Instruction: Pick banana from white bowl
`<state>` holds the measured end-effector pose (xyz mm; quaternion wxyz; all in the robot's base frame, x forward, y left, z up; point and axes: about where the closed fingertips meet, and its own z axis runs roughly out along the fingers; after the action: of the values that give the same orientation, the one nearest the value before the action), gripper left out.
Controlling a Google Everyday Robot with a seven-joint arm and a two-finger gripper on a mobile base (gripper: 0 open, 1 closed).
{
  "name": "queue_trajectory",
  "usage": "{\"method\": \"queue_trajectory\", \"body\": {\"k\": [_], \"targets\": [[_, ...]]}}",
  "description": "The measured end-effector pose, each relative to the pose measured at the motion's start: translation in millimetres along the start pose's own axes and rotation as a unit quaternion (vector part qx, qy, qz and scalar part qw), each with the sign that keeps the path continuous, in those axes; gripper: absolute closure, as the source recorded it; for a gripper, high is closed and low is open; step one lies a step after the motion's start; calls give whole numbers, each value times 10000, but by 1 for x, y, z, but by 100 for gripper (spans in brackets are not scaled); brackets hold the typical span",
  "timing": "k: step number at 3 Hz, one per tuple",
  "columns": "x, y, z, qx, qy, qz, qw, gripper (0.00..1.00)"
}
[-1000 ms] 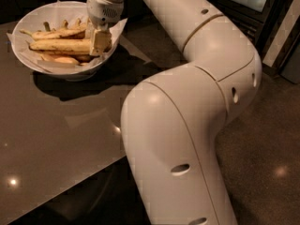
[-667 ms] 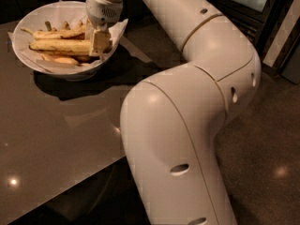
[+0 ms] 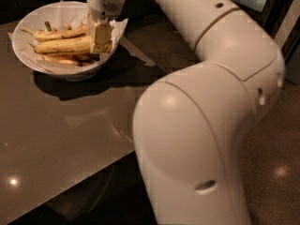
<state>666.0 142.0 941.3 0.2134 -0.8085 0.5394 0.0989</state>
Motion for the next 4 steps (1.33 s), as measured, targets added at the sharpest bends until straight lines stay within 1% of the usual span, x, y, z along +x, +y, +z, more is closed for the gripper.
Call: {"method": "queue_trajectory", "body": {"k": [1, 2, 3, 4], "targets": [[-11, 6, -29, 351, 62, -110, 9993, 100], [-13, 7, -33, 389, 61, -126, 9991, 100], [-22, 2, -40, 550, -104, -219, 9982, 100], [-34, 12, -56, 728, -287, -222, 9967, 100]]}}
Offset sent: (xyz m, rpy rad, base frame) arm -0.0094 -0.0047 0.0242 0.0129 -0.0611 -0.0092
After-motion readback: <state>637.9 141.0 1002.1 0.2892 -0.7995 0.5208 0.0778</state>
